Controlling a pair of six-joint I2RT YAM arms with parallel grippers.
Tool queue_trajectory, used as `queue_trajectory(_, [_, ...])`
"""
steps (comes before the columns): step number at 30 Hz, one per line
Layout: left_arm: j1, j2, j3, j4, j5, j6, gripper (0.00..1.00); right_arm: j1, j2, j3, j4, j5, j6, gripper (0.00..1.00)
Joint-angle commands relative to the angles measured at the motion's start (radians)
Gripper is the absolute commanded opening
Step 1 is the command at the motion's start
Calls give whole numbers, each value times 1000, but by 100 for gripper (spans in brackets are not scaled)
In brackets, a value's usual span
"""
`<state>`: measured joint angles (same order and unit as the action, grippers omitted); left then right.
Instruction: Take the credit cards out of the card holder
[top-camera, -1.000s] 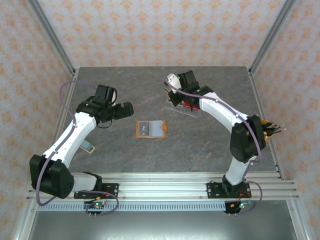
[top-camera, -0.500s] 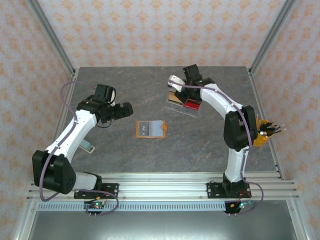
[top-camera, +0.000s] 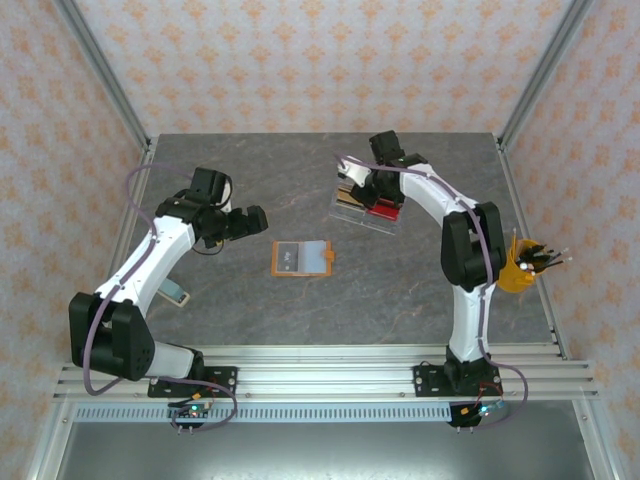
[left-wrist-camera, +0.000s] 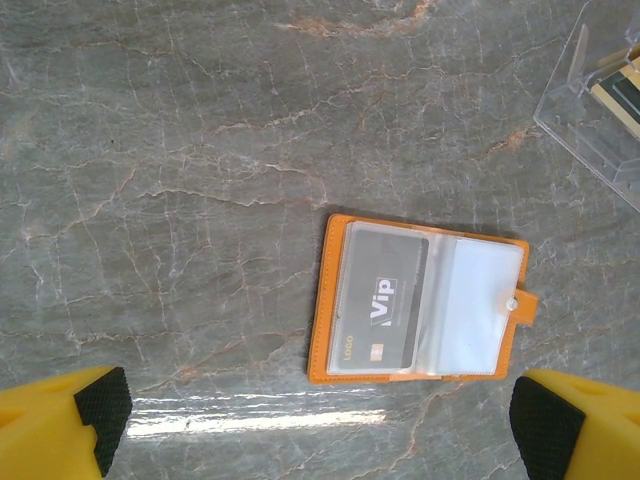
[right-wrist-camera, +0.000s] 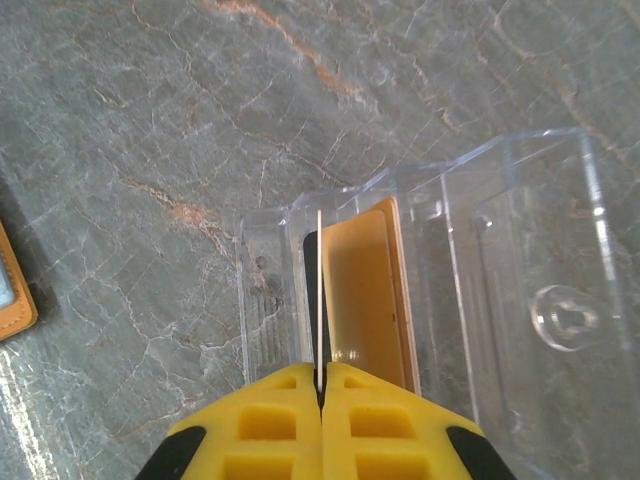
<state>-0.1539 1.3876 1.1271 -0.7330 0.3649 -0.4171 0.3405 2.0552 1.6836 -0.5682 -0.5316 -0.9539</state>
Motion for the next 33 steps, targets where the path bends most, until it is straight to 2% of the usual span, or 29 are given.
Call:
queue_trajectory(1, [10, 15, 14, -3, 23, 11, 100, 2, 22, 48, 2, -7, 9, 0])
queue_trajectory(8, [11, 28, 8, 18, 81, 11, 100, 2, 65, 119, -58, -18, -4, 0])
queue_trajectory(18, [11, 27, 8, 17, 86, 13, 100, 2, 67, 140, -55, -1, -18, 0])
queue_trajectory(25, [11, 28, 7, 20, 97, 13, 100, 2, 87, 135, -62, 7, -40, 9])
queue_trajectory(33, [11, 29, 3, 23, 101, 12, 100, 2, 81, 140, -47, 25, -48, 14])
